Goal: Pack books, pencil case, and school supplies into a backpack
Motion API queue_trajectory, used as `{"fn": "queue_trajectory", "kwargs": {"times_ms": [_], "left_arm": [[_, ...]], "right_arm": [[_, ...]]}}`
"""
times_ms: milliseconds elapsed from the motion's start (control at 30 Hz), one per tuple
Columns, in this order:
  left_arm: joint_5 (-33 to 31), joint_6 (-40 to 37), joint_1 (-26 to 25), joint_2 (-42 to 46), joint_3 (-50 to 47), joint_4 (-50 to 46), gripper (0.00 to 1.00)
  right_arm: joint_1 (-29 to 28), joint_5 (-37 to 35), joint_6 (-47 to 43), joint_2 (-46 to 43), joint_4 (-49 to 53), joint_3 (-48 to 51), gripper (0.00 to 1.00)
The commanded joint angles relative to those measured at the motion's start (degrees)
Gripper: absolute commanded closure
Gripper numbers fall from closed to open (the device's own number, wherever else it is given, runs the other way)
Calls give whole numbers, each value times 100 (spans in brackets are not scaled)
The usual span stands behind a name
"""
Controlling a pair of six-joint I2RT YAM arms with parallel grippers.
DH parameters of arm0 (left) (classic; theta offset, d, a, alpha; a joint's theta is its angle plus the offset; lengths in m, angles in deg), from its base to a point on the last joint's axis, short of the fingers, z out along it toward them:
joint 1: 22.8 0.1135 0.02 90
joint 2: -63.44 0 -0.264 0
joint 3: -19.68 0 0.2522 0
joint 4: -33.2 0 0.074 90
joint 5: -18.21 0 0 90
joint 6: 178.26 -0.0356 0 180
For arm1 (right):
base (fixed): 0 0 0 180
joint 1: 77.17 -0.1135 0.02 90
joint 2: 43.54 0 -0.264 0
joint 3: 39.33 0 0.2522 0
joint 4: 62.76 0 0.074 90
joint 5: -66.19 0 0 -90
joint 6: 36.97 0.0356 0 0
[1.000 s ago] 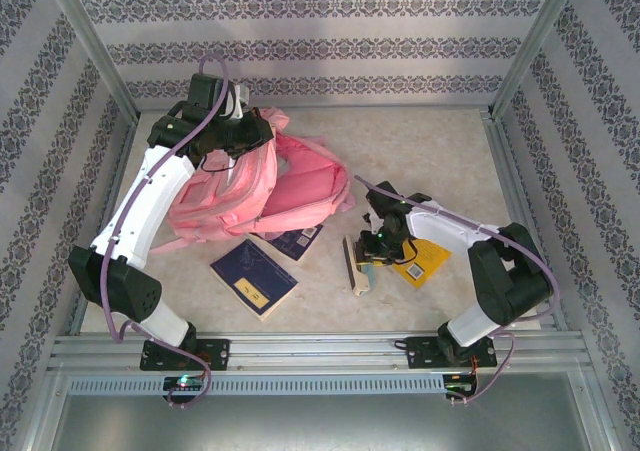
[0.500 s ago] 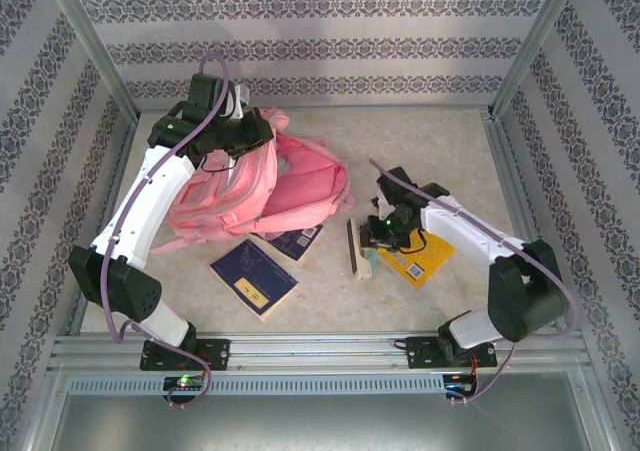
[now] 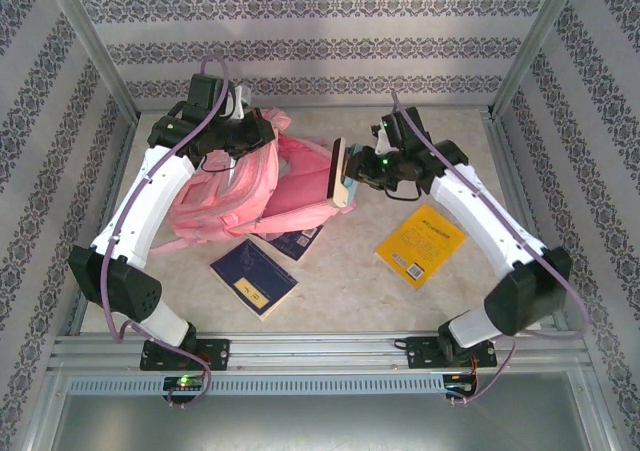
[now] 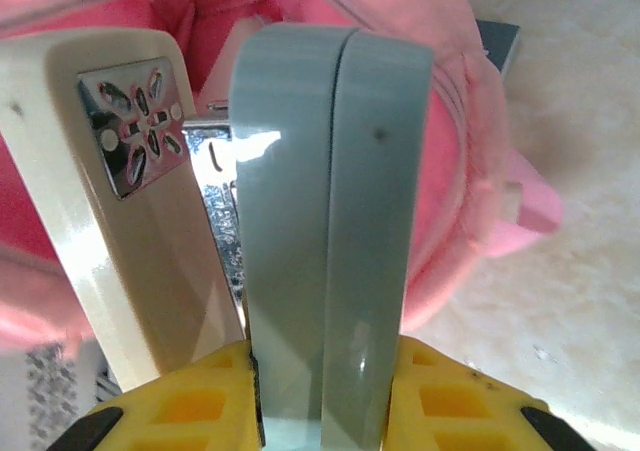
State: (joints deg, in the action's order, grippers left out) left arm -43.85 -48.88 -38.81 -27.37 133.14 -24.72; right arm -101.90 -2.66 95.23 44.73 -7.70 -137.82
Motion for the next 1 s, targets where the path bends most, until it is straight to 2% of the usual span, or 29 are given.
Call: {"fn": "queue_trajectory", "kwargs": {"times_ms": [0,167,333,533,700,833,967], "left_arm": [[413,99,30,309,287,754,100],[484,226,14,290,208,889,100],[433,237,18,156,409,919,100],[384,224,18,-161,787,960,100],[398,248,16,-465,1128,980,100],[425,247,12,-604,1308,989,100],[448,262,14,-640,1307,1016,100]], "right_arm": [[-251,-179,714,608,-579,-570,72],[-499,-800,1334,1518,-768,-1344,73],[-768,-1154,2286,2062,-1021,-1577,74],[-1171,-789,2991,2357,-1605,-1439,73],[-1502,-172,3415,2713,-2308,-1444,69],[-1620,417,3666,3187,-2696,-1651,58],[-1653,594,3369,3347,-2449,-2009,40]]}}
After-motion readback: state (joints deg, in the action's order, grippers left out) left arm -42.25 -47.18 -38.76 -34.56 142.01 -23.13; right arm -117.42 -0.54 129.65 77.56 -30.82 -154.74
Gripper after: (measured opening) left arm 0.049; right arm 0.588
